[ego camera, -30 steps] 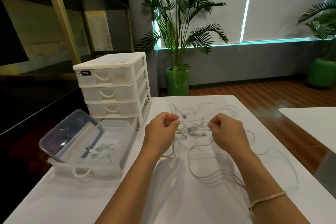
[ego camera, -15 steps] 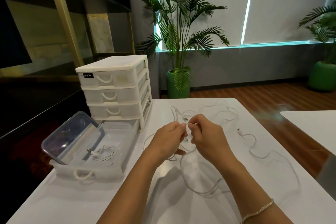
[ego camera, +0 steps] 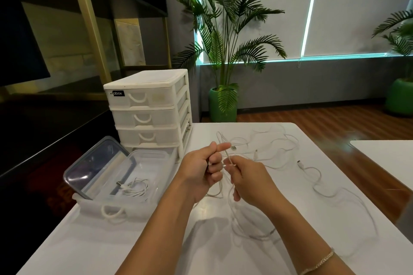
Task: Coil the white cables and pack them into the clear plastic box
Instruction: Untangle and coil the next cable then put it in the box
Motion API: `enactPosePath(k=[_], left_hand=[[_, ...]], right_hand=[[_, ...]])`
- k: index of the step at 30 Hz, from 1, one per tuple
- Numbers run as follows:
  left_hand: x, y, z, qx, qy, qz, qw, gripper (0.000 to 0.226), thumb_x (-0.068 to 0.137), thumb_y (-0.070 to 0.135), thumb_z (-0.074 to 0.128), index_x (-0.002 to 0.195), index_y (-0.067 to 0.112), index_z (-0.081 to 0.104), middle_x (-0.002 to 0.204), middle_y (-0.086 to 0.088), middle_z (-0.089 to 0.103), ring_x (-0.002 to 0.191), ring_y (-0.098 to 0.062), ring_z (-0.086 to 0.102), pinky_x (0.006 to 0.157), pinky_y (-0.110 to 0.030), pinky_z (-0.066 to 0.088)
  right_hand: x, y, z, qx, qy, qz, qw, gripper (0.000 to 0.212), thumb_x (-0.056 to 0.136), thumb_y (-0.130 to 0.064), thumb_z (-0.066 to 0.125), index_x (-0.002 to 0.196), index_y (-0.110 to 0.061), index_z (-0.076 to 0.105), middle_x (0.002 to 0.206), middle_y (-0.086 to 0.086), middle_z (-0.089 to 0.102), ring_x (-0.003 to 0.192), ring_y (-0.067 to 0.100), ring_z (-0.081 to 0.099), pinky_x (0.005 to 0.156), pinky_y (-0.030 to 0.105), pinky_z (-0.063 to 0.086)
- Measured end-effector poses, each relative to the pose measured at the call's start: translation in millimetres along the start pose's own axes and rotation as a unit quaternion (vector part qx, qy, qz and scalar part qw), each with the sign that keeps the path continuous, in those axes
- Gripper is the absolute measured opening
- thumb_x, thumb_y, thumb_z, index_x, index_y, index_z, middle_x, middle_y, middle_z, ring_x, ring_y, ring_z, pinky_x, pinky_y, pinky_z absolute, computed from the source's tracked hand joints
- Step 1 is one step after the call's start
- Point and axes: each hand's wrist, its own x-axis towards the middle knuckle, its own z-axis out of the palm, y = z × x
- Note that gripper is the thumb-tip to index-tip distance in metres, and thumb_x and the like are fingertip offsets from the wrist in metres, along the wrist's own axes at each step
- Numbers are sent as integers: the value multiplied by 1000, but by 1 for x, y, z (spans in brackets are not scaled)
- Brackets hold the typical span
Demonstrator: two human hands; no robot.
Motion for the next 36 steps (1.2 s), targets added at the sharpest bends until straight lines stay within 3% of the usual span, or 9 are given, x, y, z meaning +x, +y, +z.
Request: enactPosePath(k=[4,7,12,14,16,22,26,30,36], left_hand=[[-1,2,-2,10,7,50,999,25,98,17,40,105,6,62,57,4,47,51,-6,42,44,-16,43],[0,2,-4,44,32,68,996,22,98,13,42,103,10,63,75,1,67,67,-10,60,60,-20,56],[3,2,-7,90,89,93,988,19,97,9,44,110,9,57,95,-1,70,87,-15,67,73,-20,56],[6,0,-10,141,121,117,976,21,97,10,43,114,10,56,100,-1,68,91,-14,65,77,-20,54],[9,-2,-14,217,147,152,953,22,98,10,42,114,11,57,102,-2,67,92,-14,64,80,-21,53],[5,-6,-12,367,113,204,901,21,99,16,41,104,20,60,84,8,64,79,-4,60,64,-5,47],[4,-5,-11,360,58,180,914,24,99,17,39,99,21,63,77,8,61,66,-3,51,60,-8,45],[0,-2,-11,355,-1,163,921,35,96,8,32,76,12,61,59,6,56,57,-5,47,53,-13,41],[-1,-5,-9,306,-27,120,944,45,98,16,31,57,15,49,48,4,43,48,-9,34,46,-17,31]], right_hand=[[-4,-3,1,-12,-17,-7,1000,14,95,-25,46,97,-20,59,55,-11,53,49,12,60,50,6,41],[-6,-6,2,-24,-32,-18,999,16,94,-25,47,99,-18,61,64,-9,57,49,12,62,52,11,46],[-12,-15,0,-21,-45,-37,998,29,95,-26,42,81,-9,60,65,4,60,53,24,64,58,31,53],[-11,-16,1,-39,-20,-66,997,30,95,-25,43,83,-5,62,68,7,61,57,20,58,60,32,50],[-11,-15,3,-42,10,-101,994,27,96,-26,45,89,-9,65,70,1,61,60,11,50,61,23,41],[-9,-14,3,22,100,-150,983,18,94,-25,52,98,-24,70,69,-20,60,55,-2,50,57,15,39],[-9,-12,2,34,141,-168,975,17,94,-21,53,88,-19,68,72,-10,67,63,10,59,62,33,51],[-9,-12,0,45,160,-169,972,15,92,-22,55,85,-18,67,62,-28,54,61,0,57,61,23,50],[-5,-5,-3,58,192,-144,969,16,89,-27,57,90,-15,67,75,-3,69,67,14,64,63,37,56]])
